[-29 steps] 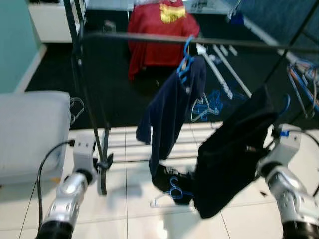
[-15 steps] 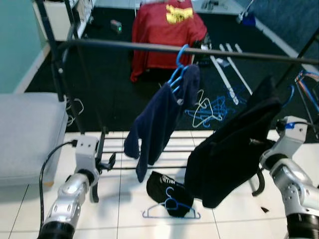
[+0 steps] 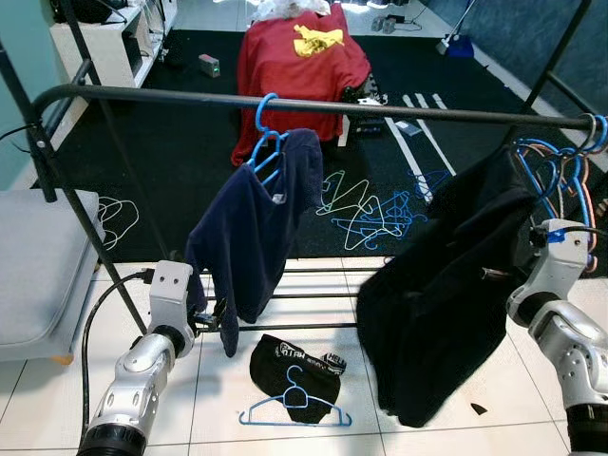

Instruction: Hang hanger

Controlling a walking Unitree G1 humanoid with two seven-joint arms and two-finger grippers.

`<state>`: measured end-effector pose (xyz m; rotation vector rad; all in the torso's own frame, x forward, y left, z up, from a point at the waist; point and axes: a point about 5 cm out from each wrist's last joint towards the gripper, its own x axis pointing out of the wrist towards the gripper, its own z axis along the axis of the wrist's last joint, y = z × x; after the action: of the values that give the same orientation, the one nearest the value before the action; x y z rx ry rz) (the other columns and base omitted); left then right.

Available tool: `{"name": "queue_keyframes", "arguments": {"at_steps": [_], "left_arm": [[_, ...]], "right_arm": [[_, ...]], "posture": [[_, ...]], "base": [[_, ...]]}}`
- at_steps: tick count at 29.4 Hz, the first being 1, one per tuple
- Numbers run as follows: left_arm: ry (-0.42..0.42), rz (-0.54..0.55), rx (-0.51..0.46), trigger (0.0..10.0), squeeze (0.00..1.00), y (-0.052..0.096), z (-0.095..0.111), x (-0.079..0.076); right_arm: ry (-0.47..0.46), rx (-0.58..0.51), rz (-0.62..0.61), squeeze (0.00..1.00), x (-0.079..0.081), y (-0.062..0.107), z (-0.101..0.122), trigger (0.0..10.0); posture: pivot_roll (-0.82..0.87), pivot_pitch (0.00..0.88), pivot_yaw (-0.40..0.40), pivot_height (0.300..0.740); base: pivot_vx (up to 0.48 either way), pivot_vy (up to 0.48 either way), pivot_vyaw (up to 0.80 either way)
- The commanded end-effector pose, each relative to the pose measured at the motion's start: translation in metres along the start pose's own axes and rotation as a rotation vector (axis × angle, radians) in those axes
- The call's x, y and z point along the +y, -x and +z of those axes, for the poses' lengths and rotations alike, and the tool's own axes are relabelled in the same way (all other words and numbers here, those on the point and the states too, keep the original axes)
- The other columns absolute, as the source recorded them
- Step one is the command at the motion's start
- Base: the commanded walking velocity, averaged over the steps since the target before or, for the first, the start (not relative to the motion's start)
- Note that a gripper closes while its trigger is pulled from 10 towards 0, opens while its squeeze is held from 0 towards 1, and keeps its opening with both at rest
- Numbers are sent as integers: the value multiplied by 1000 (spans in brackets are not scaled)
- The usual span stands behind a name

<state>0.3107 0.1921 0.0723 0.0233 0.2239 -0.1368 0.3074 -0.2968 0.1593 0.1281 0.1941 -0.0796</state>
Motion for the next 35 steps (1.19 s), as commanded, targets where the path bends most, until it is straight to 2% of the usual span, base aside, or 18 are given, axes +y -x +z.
{"name": "queue_keyframes", "arguments": {"at_steps": [1, 8, 13, 21, 24, 25, 27, 28, 31, 35], "left_arm": [[0, 14, 22, 10000, 0, 3, -5, 2], [13, 28, 19, 10000, 0, 2, -4, 4], [22, 37, 18, 10000, 0, 2, -5, 4], [22, 41, 28, 10000, 0, 3, -7, 5], [20, 42, 29, 10000, 0, 3, -8, 5], [18, 43, 30, 10000, 0, 3, -8, 5], [17, 43, 31, 10000, 0, 3, -8, 6], [13, 42, 33, 10000, 0, 3, -8, 5], [11, 40, 34, 10000, 0, 3, -8, 5], [8, 34, 32, 10000, 0, 3, -8, 4]], "right_arm": [[36, -69, 45, 0, 10, -1, 20, 10000], [65, -69, 92, 0, 19, -1, 25, 10000], [88, -99, 137, 0, 25, 0, 35, 10000], [102, -80, 143, 0, 26, 0, 37, 10000], [123, -39, 160, 0, 29, -1, 34, 10000], [157, 21, 156, 0, 30, -1, 27, 10000], [155, 61, 116, 0, 25, -3, 22, 10000], [137, 124, 37, 0, 15, -5, 16, 10000], [127, 149, 1, 0, 10, -7, 13, 10000], [134, 140, 16, 0, 8, -8, 14, 10000]], "posture": [[48, 167, -71, 740], [45, 168, -72, 740], [44, 169, -75, 740], [42, 171, -75, 740], [41, 171, -74, 740], [41, 171, -74, 740], [44, 170, -74, 740], [46, 168, -73, 740], [47, 167, -72, 740], [46, 165, -70, 740]], "base": [[480, 0, 0], [461, 0, 0], [0, 0, 0], [0, 0, 0], [0, 0, 0], [0, 0, 0], [0, 0, 0], [0, 0, 0], [0, 0, 0], [0, 0, 0]]}}
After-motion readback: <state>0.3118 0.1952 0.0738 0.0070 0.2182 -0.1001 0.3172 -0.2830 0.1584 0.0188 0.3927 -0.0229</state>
